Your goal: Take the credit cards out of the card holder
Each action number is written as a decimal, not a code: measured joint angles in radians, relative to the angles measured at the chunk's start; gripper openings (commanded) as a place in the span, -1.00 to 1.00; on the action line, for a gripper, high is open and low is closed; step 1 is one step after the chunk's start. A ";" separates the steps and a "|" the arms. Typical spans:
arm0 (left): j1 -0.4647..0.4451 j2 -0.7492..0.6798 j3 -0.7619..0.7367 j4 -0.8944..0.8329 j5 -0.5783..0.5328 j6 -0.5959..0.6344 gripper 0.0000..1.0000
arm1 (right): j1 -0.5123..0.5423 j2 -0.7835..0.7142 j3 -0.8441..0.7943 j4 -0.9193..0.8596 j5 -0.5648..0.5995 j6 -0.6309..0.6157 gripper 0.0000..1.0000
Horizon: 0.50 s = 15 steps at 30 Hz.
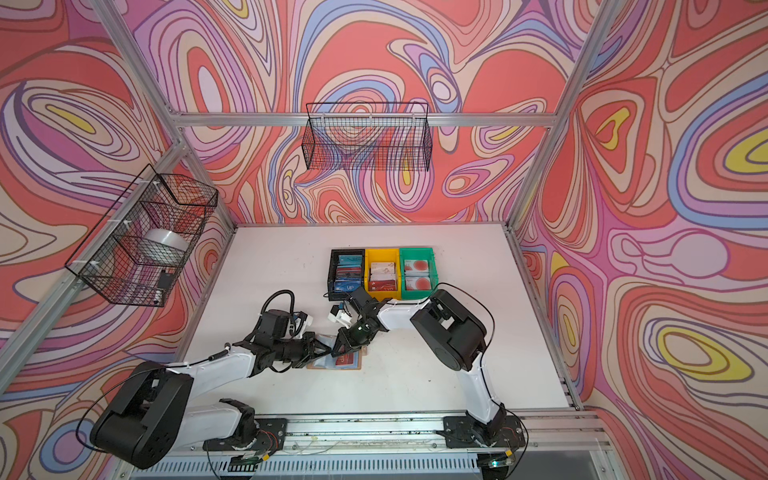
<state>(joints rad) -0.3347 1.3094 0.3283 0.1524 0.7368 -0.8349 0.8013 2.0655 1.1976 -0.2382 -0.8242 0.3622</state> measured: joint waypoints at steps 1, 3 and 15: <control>-0.002 0.014 0.000 0.011 -0.001 -0.002 -1.00 | -0.002 0.000 -0.002 -0.003 0.001 0.000 -0.71; -0.004 0.055 0.001 0.037 -0.010 -0.005 -1.00 | -0.003 0.000 -0.003 -0.002 -0.003 0.000 -0.71; -0.013 0.185 0.021 0.140 0.036 -0.004 -1.00 | -0.002 -0.095 -0.004 -0.092 0.063 -0.023 -0.69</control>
<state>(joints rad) -0.3473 1.4940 0.3489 0.2924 0.7731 -0.8391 0.7994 1.9705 1.1934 -0.3305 -0.7612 0.3393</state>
